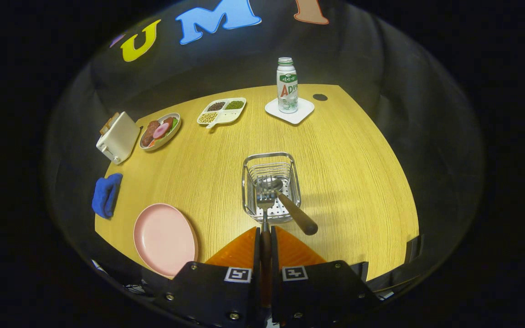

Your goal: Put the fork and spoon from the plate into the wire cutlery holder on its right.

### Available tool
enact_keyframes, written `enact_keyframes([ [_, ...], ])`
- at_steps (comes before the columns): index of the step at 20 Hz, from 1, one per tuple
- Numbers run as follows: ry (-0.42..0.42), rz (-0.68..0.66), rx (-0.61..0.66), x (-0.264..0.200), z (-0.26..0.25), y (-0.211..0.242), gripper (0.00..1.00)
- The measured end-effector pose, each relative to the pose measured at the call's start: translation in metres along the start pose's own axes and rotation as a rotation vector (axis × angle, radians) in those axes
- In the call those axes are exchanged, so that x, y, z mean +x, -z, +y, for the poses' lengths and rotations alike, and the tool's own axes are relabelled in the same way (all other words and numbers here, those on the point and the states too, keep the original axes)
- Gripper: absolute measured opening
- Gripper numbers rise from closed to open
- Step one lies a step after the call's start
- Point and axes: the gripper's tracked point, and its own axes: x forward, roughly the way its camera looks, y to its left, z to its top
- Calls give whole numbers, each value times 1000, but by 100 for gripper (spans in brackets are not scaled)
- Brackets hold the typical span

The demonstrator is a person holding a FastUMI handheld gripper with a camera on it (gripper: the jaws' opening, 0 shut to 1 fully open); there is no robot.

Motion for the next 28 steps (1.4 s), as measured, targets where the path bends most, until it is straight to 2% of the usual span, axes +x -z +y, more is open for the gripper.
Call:
enact_keyframes([
  [19, -12, -154, -1, -24, 2, -45, 11],
  [28, 38, -552, -69, -113, 19, -131, 11],
])
